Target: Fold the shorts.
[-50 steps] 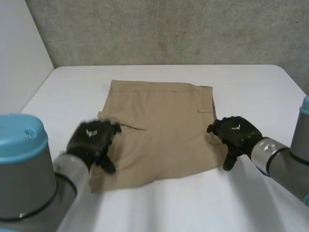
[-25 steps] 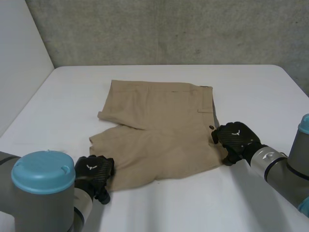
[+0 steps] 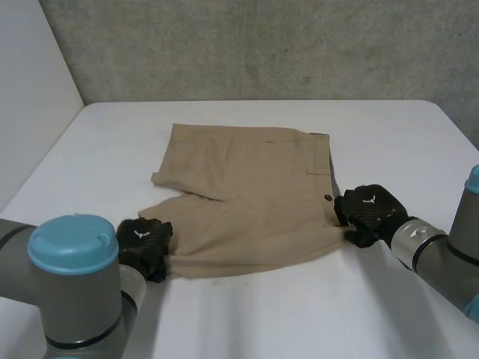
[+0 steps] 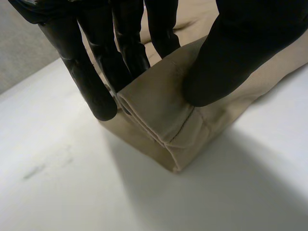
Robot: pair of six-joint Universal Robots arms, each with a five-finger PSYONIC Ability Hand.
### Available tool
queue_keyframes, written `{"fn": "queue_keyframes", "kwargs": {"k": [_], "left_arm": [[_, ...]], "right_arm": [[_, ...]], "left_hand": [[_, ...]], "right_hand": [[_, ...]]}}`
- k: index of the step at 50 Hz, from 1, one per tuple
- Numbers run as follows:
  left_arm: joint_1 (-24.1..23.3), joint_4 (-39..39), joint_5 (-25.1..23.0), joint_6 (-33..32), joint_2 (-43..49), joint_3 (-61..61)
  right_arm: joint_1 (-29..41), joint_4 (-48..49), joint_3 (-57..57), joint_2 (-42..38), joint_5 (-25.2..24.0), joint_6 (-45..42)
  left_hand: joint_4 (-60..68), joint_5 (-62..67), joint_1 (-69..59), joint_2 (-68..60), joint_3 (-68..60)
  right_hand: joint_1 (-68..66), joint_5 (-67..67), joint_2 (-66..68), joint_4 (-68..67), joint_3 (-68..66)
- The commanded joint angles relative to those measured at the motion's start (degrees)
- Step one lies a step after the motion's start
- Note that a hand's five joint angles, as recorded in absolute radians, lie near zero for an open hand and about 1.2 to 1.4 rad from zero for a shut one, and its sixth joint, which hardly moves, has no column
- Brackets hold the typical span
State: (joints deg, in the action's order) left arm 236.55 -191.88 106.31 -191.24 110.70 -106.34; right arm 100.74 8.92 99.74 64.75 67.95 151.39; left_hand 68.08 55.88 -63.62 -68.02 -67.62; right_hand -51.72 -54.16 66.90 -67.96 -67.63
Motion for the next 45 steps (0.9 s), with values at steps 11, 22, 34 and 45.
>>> {"fn": "queue_keyframes", "kwargs": {"k": [11,22,34,45], "left_arm": [[-1.87,28.96,-4.16,-5.63,-16.3,-0.89],[1.37,32.98,-11.56,-7.12,-19.74,4.11],[1.81,23.12,-8.84,-10.29,-0.59,24.59],[1.46,24.27,-7.43,-10.11,2.76,26.18]], "right_arm": [[-3.0,-40.69,-2.8,9.85,0.51,-17.32],[-5.55,-44.0,-5.08,14.08,0.08,-23.26],[-0.98,-30.37,-13.0,5.82,0.87,-5.85],[-1.42,-30.37,-3.69,13.9,0.26,8.22]], "left_hand": [[11.92,14.12,-16.38,-11.98,-12.38],[11.92,14.12,-16.38,-11.98,-12.38],[11.92,14.12,-16.38,-11.98,-12.38],[11.92,14.12,-16.38,-11.98,-12.38]], "right_hand": [[-28.28,-15.84,13.1,-12.04,-12.37],[-28.28,-15.84,13.1,-12.04,-12.37],[-6.7,5.73,-8.47,9.54,9.21],[23.8,36.24,-38.98,40.04,39.71]]}}
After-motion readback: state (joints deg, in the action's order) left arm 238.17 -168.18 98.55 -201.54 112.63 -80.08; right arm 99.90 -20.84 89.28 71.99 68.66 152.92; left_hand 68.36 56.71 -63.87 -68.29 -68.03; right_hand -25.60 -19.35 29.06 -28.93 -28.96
